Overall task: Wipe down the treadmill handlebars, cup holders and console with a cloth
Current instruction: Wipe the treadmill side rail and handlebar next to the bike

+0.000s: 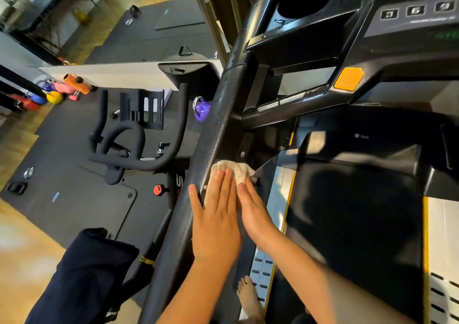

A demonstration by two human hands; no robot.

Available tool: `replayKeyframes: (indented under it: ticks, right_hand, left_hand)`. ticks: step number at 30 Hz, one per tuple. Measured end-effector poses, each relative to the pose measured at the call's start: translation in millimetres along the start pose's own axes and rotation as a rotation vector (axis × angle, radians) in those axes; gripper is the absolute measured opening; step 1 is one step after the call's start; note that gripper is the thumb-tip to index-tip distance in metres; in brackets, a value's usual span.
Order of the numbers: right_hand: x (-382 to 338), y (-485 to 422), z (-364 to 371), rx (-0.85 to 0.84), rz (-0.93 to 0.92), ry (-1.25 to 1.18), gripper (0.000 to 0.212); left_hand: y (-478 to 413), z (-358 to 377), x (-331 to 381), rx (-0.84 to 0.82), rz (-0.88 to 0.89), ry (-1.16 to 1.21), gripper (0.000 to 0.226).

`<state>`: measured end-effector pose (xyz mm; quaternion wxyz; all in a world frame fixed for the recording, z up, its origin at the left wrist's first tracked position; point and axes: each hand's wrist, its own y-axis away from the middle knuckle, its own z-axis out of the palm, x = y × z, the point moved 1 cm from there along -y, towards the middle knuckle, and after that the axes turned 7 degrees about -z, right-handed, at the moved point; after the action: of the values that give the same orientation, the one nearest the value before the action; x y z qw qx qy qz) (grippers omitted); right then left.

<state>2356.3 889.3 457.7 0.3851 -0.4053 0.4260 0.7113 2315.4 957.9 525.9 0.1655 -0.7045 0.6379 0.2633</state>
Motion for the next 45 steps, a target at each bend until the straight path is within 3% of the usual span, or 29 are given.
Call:
replayKeyframes:
  ticks: [4,6,11,16,19,23,34,37,40,45]
  right_hand:
    - [-28,-53,-24,0.038,-0.012,0.042,0.081]
    - [-41,-73,-33,0.059,-0.014,0.054,0.088]
    - [-35,-29,-21,-0.001,-0.113,0.136,0.049]
    - [-37,-24,-23,-0.091,-0.193,0.277,0.044]
    - [-53,-38,-27,-0.037,-0.133,0.158,0.046]
    - [-35,-3,-11,-0.116,-0.172,0.139,0.042]
    - [-56,-2,-5,-0.015,-0.498,0.801,0.057]
    - [-58,3,-10,-0.016,-0.695,1.044,0.048]
    - [-84,-15,4,-0.043,-0.821,1.229,0.04]
    - [-99,-12,24,-0.041,-0.73,1.55,0.04]
  left_hand:
    - [-41,-14,8,0.074,0.016,-0.014,0.07]
    - [-68,-24,13,0.091,0.005,-0.016,0.069]
    - [-43,-18,8,0.083,-0.067,0.028,0.078]
    - [-20,-12,-5,0.056,-0.092,0.134,0.079]
    - [-40,-21,-3,0.091,-0.088,0.25,0.073]
    - [-12,-13,-12,0.094,-0.052,0.43,0.067]
    - [-37,-8,-51,0.114,-0.174,0.954,0.059]
    - [-16,13,-66,0.104,-0.174,1.066,0.059]
    - [-37,28,-84,-0.031,-0.187,1.343,0.052]
    - [-41,47,-100,-0.146,-0.147,1.734,0.044]
